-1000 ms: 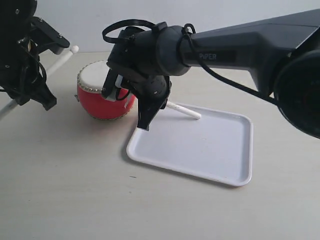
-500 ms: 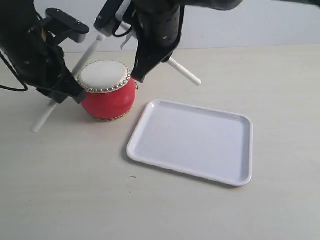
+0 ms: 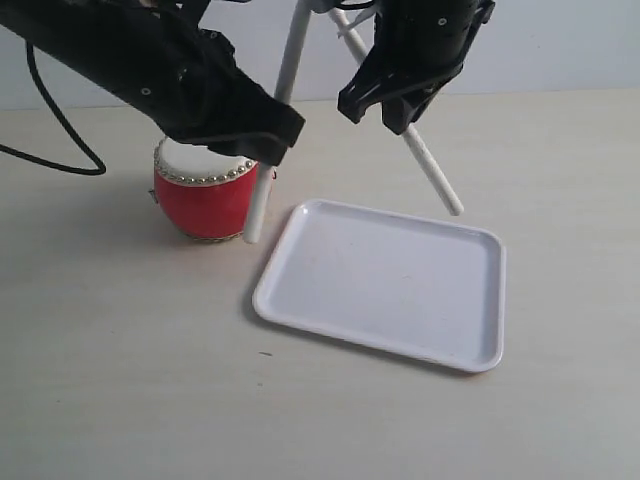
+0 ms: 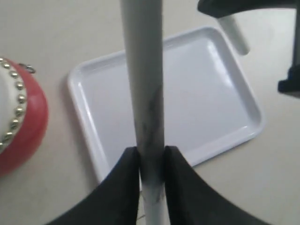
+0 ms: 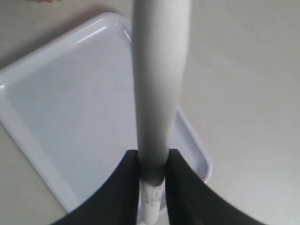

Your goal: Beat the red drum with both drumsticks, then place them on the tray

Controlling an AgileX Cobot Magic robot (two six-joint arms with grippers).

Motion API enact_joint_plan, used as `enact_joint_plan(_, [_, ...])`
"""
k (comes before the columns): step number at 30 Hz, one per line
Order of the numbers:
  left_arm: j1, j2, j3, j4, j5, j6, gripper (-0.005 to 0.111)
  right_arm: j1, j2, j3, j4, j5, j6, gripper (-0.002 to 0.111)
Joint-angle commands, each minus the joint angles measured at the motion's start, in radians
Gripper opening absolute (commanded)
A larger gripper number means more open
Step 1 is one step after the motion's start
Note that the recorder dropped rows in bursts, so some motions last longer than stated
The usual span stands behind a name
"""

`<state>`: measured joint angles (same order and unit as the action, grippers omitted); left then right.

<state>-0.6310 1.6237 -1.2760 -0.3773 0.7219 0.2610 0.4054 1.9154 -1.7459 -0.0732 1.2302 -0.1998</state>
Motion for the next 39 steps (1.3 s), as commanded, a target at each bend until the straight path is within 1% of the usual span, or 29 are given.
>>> enact_joint_plan(1, [-0.007,0.029,-0.006,-0.174,-0.033,0.05,0.0,-0.019,-0.006,-0.006,0.058,-0.009,-0.026,0.0])
enact_joint_plan(4, [-0.007,0.064,-0.006,-0.272,-0.067,0.072,0.0,-0.018,-0.004,-0.006,0.058,-0.009,-0.026,0.0])
enact_joint_plan(10, [-0.007,0.158,-0.006,-0.526,-0.096,0.241,0.0,-0.018,0.006,-0.006,0.079,-0.009,-0.026,0.0])
enact_joint_plan(14, [-0.007,0.212,-0.006,-0.632,-0.13,0.323,0.0,-0.018,0.015,-0.004,0.073,-0.009,-0.026,0.0])
enact_joint_plan(25, [-0.007,0.314,-0.006,-0.659,-0.132,0.37,0.0,-0.018,0.135,-0.004,0.086,-0.009,-0.028,0.0])
enact_joint_plan(32, [-0.007,0.369,-0.006,-0.693,-0.176,0.372,0.0,-0.018,0.201,-0.004,0.086,-0.009,-0.028,0.0])
enact_joint_plan(35, [-0.007,0.39,-0.006,-0.743,-0.176,0.372,0.0,-0.018,0.212,-0.004,0.086,-0.009,-0.028,0.0])
enact_joint_plan(39, [-0.007,0.428,-0.006,-0.88,-0.176,0.372,0.0,-0.018,0.226,-0.004,0.107,-0.009,-0.028,0.0])
